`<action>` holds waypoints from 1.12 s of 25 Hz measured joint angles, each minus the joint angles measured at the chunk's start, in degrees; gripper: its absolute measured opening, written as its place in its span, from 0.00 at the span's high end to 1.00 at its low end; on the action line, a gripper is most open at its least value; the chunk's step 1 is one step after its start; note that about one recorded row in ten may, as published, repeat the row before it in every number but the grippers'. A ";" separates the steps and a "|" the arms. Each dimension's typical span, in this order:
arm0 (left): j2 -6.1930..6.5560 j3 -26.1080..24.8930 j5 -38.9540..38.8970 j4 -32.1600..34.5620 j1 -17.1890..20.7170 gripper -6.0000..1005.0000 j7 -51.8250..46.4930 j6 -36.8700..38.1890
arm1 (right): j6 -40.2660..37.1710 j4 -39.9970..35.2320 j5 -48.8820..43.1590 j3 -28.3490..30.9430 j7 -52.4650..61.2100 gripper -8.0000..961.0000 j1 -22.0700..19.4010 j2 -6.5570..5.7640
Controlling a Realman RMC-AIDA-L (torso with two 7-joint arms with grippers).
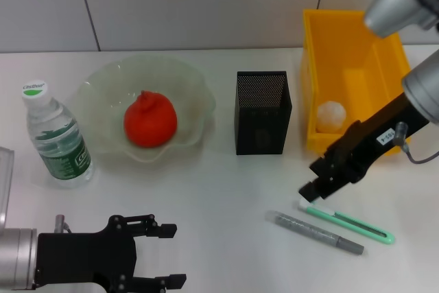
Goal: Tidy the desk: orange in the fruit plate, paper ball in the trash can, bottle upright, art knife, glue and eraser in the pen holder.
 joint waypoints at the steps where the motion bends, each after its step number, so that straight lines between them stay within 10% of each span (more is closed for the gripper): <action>1: 0.00 0.00 0.00 0.00 0.00 0.22 0.00 0.00 | -0.03 -0.04 -1.52 -0.91 0.58 0.36 0.63 0.08; 12: 0.04 0.01 -0.32 0.00 0.08 0.22 -0.09 -0.26 | 3.27 -2.26 -12.50 -9.67 3.15 0.36 5.04 2.39; 28: 0.03 -0.03 -0.34 0.00 0.02 0.22 -0.28 -0.27 | 13.12 -7.42 -14.05 -22.14 4.56 0.42 4.97 2.71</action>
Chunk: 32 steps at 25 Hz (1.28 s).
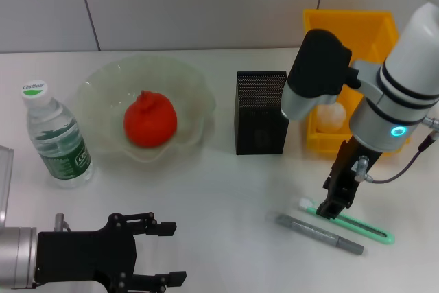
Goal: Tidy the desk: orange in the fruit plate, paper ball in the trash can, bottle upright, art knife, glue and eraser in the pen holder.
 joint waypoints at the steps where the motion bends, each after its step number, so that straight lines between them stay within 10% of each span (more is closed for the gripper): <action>1: -0.01 -0.01 0.00 0.00 0.02 0.22 0.00 0.00 | 0.00 0.00 0.00 0.00 0.00 0.43 0.00 0.00; 32: -0.07 -0.05 -0.05 0.00 -0.13 0.22 -0.06 -0.08 | 6.65 -3.36 1.05 -5.30 1.14 0.56 -0.14 0.46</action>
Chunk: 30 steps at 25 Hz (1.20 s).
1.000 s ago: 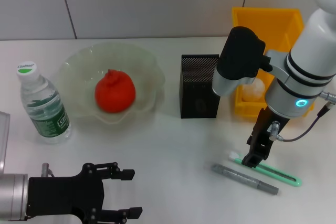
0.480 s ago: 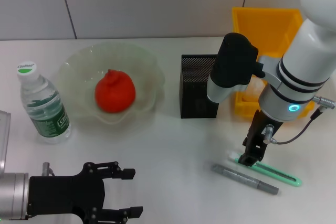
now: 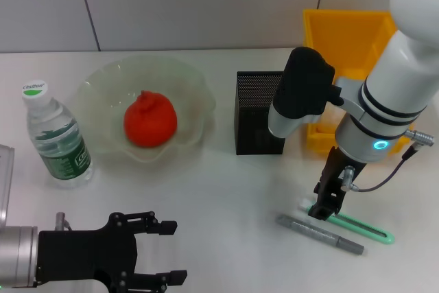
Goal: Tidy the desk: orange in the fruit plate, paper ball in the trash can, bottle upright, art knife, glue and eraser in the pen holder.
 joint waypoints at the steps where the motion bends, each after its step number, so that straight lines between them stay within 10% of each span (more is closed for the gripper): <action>1: 0.00 0.00 0.00 0.00 -0.02 0.22 0.00 0.00 | 0.00 -0.05 0.22 -0.16 0.00 0.56 -0.01 0.02; 30: 0.09 0.00 0.00 0.00 -0.17 0.22 0.28 -0.19 | 2.57 -1.79 1.58 -2.51 0.15 0.62 -0.49 0.01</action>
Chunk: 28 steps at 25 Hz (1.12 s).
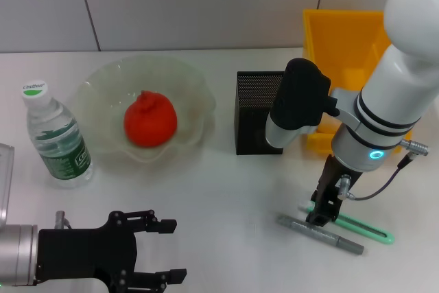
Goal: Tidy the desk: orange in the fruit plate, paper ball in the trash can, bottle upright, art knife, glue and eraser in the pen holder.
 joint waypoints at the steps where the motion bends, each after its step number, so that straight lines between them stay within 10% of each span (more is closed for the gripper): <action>1: -0.01 0.00 0.00 0.00 0.00 0.22 0.06 0.01 | 0.12 0.00 0.00 -0.11 0.00 0.62 0.00 0.00; 28: -0.09 -0.34 -0.01 0.16 -0.23 0.22 -0.02 0.01 | 1.86 -1.10 -0.34 -0.43 0.15 0.73 0.01 0.00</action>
